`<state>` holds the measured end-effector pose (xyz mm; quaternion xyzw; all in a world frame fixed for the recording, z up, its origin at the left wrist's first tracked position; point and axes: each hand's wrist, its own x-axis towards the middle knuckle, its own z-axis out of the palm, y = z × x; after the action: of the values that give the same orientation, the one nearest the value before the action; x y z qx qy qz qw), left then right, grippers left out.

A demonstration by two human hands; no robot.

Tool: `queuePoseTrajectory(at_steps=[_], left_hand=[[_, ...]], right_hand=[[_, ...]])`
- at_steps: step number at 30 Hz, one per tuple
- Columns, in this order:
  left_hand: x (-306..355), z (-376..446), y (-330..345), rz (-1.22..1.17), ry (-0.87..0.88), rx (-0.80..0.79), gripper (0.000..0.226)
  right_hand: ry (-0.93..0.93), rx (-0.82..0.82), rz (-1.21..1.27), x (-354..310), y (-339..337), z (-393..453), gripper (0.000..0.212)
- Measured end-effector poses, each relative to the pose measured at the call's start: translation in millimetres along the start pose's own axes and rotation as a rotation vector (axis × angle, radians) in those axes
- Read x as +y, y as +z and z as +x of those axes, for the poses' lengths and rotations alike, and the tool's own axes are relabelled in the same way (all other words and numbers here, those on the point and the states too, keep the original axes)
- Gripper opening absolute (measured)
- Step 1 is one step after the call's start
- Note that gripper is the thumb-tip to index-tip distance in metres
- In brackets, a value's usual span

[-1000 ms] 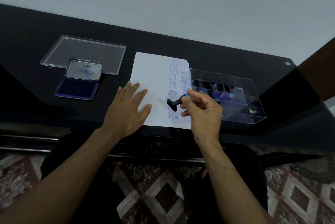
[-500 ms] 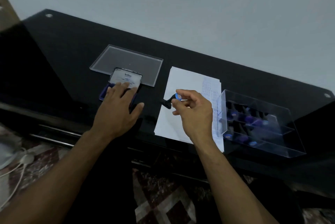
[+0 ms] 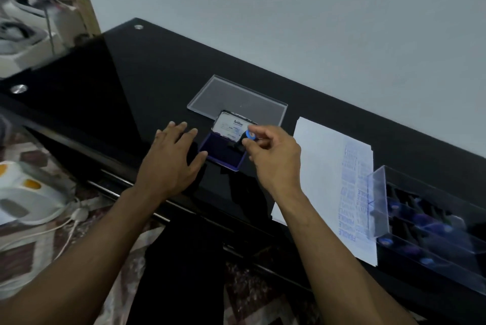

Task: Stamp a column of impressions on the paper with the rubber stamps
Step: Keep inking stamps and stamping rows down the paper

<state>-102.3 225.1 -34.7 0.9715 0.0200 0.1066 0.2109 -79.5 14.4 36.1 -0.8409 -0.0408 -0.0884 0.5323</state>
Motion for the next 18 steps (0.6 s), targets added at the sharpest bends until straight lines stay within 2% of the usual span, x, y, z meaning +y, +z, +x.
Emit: queuePoseTrajectory(at_steps=[4,9,18], left_hand=[[-15,6,2,0.014,0.013,-0.02,0.066],[-22,7,6,0.085,0.041,-0.043,0.081],[-24,6,8,0.173,0.066,-0.058,0.079]], right_hand=[[-0.078,-0.023,-0.114,-6,15,8,0.023],[-0.136,-0.052,-0.189,-8,25,14,0.024],[-0.179,-0.14,-0.307,-7,31,15,0.027]])
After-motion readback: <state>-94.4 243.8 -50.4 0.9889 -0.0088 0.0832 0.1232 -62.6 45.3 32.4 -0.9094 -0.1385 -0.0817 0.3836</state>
